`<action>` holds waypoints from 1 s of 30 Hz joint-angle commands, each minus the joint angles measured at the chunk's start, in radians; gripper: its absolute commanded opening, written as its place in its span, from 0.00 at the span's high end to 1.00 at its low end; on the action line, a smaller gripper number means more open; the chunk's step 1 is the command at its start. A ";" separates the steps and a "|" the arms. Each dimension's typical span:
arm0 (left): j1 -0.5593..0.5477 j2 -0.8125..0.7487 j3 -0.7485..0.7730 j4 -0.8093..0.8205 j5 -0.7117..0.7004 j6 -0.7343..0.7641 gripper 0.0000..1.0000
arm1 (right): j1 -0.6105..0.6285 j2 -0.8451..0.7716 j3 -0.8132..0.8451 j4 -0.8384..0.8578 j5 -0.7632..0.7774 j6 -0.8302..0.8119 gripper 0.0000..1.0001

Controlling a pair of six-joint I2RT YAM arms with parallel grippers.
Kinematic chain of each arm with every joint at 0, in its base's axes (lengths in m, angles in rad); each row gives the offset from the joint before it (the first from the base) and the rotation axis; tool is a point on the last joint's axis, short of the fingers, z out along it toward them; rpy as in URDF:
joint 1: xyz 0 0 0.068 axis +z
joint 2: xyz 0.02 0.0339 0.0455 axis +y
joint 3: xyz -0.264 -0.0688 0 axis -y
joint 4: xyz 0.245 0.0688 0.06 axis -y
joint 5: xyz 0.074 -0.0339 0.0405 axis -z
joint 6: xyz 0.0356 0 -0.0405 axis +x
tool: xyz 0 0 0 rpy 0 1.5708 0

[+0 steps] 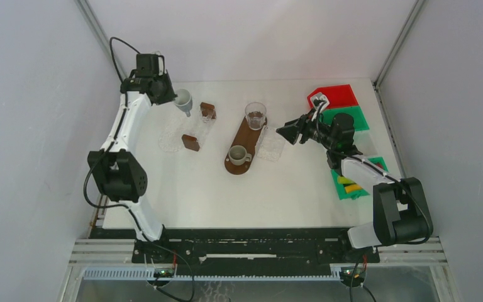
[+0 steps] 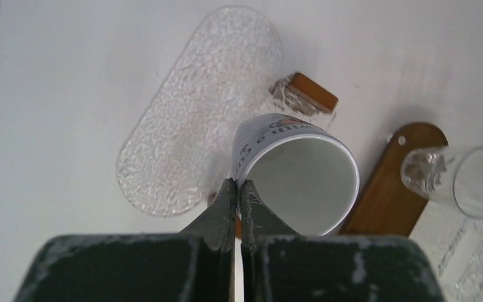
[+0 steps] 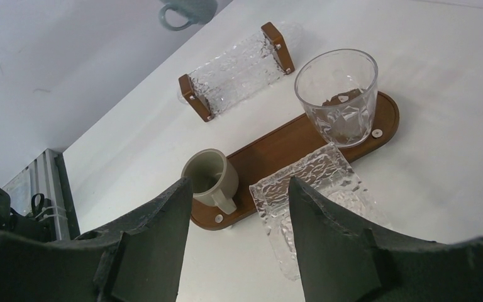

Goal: Prepare toiletry sets of a toothbrush and toothpaste on the tray
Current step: Pick up the cup at the center of the board, then place the cup on the tray.

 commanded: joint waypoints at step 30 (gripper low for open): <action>0.083 0.515 0.535 -0.006 0.072 -0.127 1.00 | -0.006 0.057 0.009 0.085 -0.012 0.025 0.35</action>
